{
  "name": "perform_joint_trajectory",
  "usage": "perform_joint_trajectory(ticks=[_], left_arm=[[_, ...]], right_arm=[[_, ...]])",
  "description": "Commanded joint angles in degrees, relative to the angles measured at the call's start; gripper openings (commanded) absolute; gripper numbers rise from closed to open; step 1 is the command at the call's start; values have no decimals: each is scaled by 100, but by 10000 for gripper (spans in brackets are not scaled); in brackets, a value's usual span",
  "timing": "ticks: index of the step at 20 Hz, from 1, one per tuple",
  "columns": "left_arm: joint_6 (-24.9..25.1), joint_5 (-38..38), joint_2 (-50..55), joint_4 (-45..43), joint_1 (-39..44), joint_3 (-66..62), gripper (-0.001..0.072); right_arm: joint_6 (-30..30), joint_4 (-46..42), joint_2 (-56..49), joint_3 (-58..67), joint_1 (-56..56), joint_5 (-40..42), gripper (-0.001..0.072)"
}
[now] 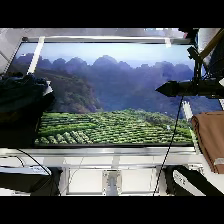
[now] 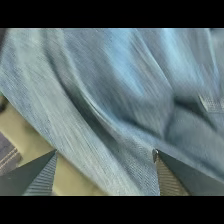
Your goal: Fold the clothes and pants, and hang the long-sleeved shirts on hangers.
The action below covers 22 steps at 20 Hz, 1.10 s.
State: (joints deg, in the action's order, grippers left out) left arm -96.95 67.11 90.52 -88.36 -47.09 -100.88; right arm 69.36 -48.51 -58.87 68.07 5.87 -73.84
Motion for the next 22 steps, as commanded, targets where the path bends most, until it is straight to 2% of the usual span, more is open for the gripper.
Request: perform_joint_trajectory(ticks=[1, 7, 10, 11, 12, 13, 15, 17, 20, 22], left_arm=[[-35, -684, 354, 614, -481, 0, 716], [-37, -1019, 1027, 675, -472, -2, 715], [-33, -1169, 1272, 1139, -472, -2, 701], [-33, -1248, 1329, 1362, -470, -2, 660], [-7, -1294, 1360, 1609, -470, -2, 331], [236, -1292, 1355, 1840, -470, -13, 28], [922, -1156, 1215, 2323, -468, -68, 11], [1215, -1095, 813, 2776, -468, -98, 10], [1971, -1045, -291, 3805, -431, -105, 10], [2520, -1003, -1196, 4413, -260, -105, 10]], right_arm=[[221, 2, 0, 4, -7, 33, 52], [223, 4, 0, 4, -7, 42, 52], [354, 2, 0, 4, -7, 127, 52], [417, 2, 0, 4, -7, 197, 52], [474, 2, 0, 4, -7, 258, 52], [476, 4, 0, 4, -7, 315, 52], [476, 2, 2, 7, -7, 293, 52], [476, 2, 9, 9, -7, 284, 52], [474, -223, 7, 304, -4, -22, 52], [472, -730, 9, 769, 0, -516, 52]])
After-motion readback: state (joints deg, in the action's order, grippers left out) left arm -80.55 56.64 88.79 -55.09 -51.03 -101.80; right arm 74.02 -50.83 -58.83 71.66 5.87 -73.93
